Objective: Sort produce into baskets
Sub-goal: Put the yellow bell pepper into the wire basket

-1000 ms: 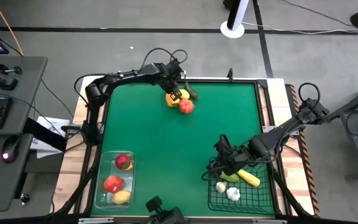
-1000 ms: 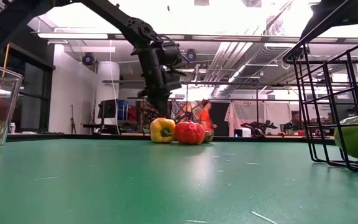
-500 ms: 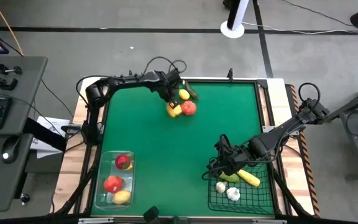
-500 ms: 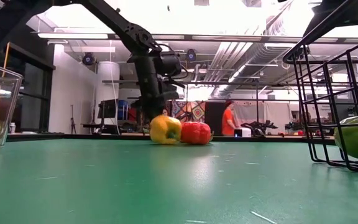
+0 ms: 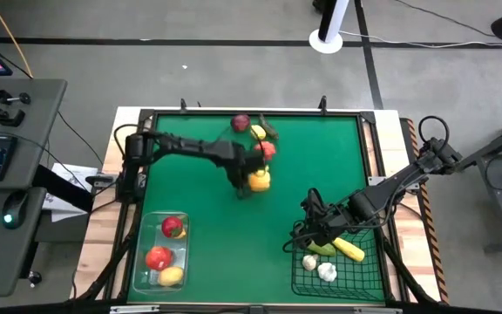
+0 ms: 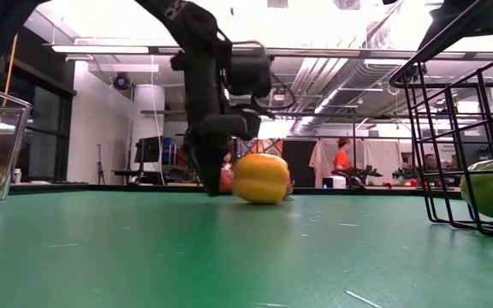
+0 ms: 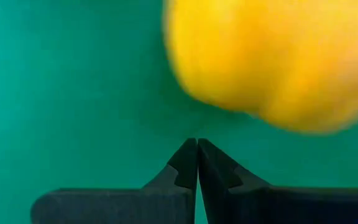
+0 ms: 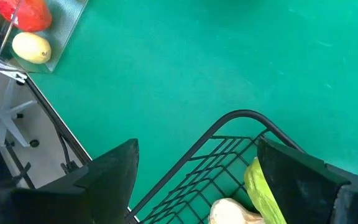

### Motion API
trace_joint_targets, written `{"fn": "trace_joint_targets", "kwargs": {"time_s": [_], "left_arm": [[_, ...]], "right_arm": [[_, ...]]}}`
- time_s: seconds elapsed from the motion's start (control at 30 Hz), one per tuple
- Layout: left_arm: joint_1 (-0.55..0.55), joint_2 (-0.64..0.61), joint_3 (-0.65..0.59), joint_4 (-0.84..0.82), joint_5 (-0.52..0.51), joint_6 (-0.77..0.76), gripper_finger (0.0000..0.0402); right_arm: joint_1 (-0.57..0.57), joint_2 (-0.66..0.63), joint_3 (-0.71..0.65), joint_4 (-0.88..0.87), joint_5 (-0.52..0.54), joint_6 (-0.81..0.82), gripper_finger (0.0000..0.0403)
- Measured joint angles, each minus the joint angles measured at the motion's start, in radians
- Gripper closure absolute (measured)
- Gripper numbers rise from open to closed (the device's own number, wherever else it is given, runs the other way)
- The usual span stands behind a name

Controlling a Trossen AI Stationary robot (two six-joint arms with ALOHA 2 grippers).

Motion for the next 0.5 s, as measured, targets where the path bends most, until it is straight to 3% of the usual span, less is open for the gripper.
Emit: {"fn": "trace_joint_targets", "kwargs": {"time_s": [0.2, 0.27, 0.4, 0.5], "left_arm": [[-0.145, -0.039, 0.000, -0.013, 0.010, -0.030, 0.0401], [-0.166, -0.082, 0.000, -0.038, -0.037, -0.029, 0.0401], [-0.130, -0.237, -0.001, -0.082, -0.167, -0.007, 0.0401], [-0.066, -0.395, -0.021, -0.058, -0.207, 0.042, 0.0401]], "right_arm": [[0.000, 0.000, 0.000, 0.000, 0.006, -0.027, 0.0084], [-0.003, 0.000, 0.000, 0.000, 0.027, -0.042, 0.0084], [-0.055, 0.000, 0.000, 0.008, 0.053, -0.144, 0.0084], [-0.140, 0.002, 0.000, 0.060, 0.040, -0.348, 0.0084]]}}
